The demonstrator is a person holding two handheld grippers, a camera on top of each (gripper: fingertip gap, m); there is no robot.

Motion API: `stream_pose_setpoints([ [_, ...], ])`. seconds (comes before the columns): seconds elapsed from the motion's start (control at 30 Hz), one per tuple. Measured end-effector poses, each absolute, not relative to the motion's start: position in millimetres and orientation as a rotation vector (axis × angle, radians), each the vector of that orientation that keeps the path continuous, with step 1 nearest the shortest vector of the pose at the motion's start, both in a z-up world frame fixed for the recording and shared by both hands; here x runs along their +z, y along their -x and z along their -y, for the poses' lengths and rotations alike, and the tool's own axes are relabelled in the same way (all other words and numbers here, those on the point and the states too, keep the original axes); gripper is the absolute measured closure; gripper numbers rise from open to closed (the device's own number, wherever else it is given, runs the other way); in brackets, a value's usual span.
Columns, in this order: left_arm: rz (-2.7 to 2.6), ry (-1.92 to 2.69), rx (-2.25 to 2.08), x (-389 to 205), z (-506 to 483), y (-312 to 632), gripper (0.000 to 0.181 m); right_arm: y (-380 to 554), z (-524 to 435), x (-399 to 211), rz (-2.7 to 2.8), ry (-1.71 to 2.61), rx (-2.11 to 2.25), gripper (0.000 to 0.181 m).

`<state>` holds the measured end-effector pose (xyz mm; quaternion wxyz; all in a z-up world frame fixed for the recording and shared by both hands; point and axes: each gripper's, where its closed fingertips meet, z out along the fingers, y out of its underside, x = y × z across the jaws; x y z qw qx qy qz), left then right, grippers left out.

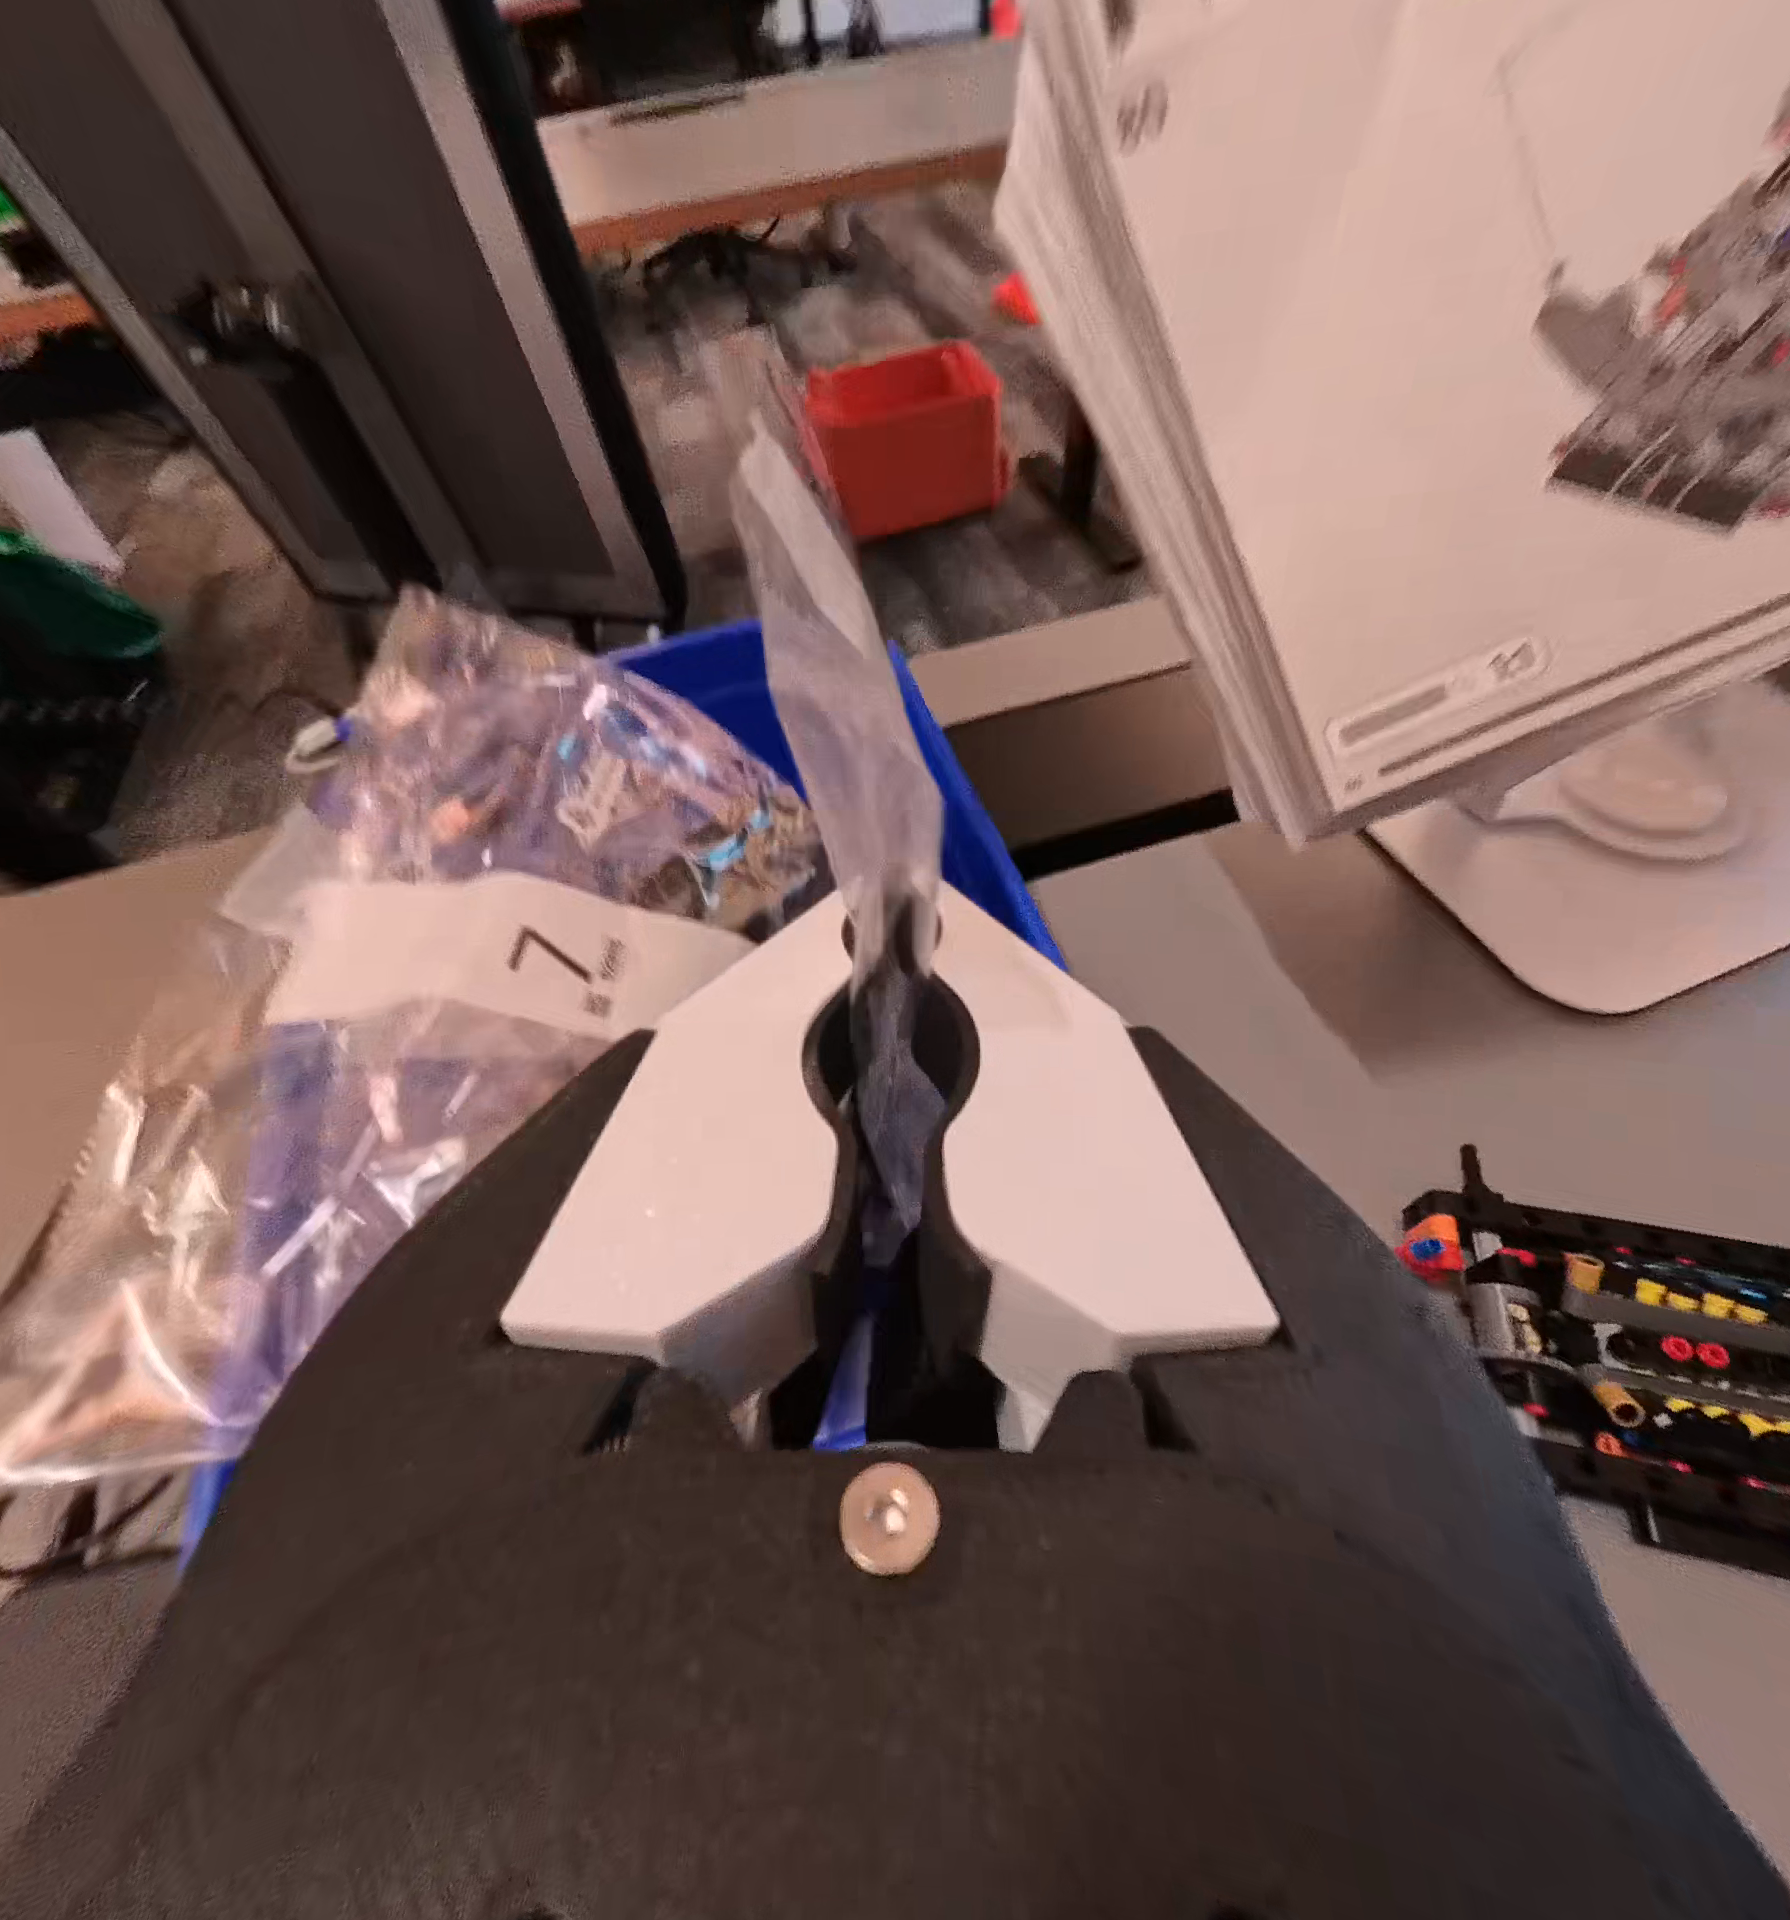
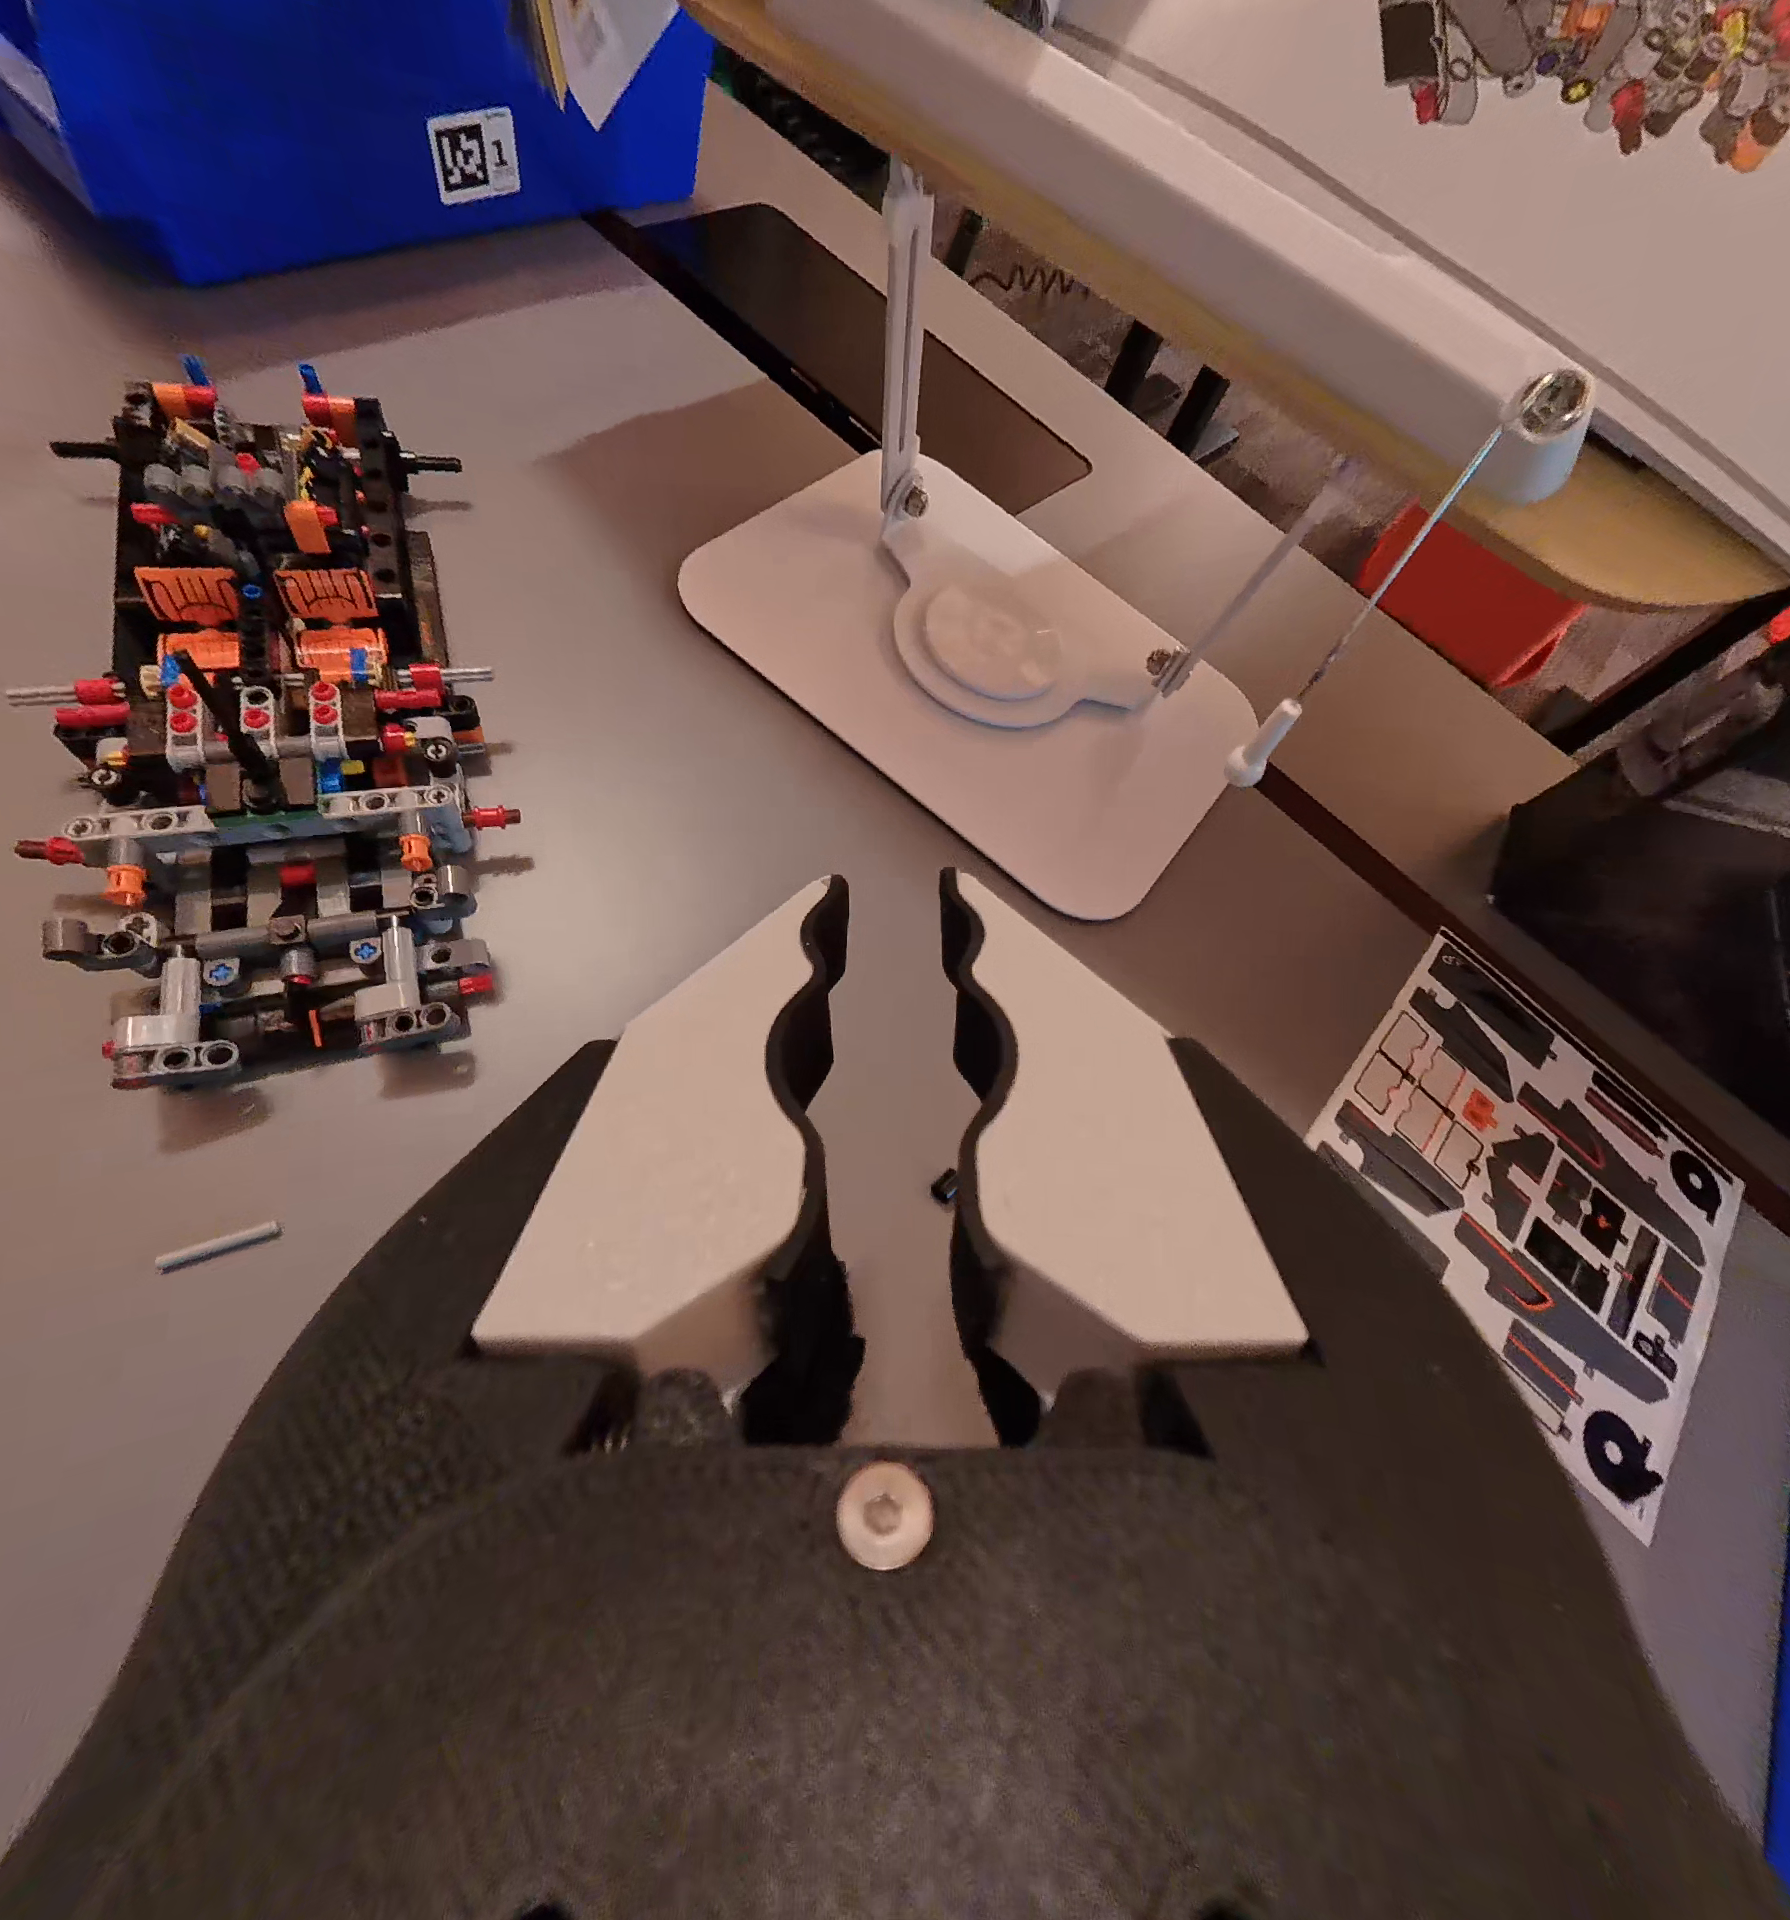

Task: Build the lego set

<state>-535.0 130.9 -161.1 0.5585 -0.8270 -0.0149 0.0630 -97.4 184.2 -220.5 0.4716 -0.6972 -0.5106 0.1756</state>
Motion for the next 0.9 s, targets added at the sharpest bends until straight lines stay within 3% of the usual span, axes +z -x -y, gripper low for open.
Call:
stream_pose_setpoints([
  [0.23,-0.032,1.78,-0.024,-78.9,-105.5,539.2,0.181,114.7,-172.9,-213.2,1.288,1.683,0.577,0.16],
  [0.47,-0.181,1.674,-0.124,1.9,-65.8,478.3,0.181,166.2,-130.6,-180.4,1.401,1.578,0.893,0.127],
  [0.63,-0.352,1.61,-0.251,42.5,-34.4,395.8,0.181,206.8,-96.4,-151.5,1.429,1.53,1.291,0.088],
  [0.77,-0.469,1.537,-0.334,68.3,-8.8,331.1,0.181,234.5,-68.1,-143.9,1.436,1.5,1.602,0.067],
  [0.9,-0.481,1.494,-0.499,66.4,-0.6,288.0,0.181,244.5,-29.5,-95.4,1.277,1.281,2.135,0.063],
])
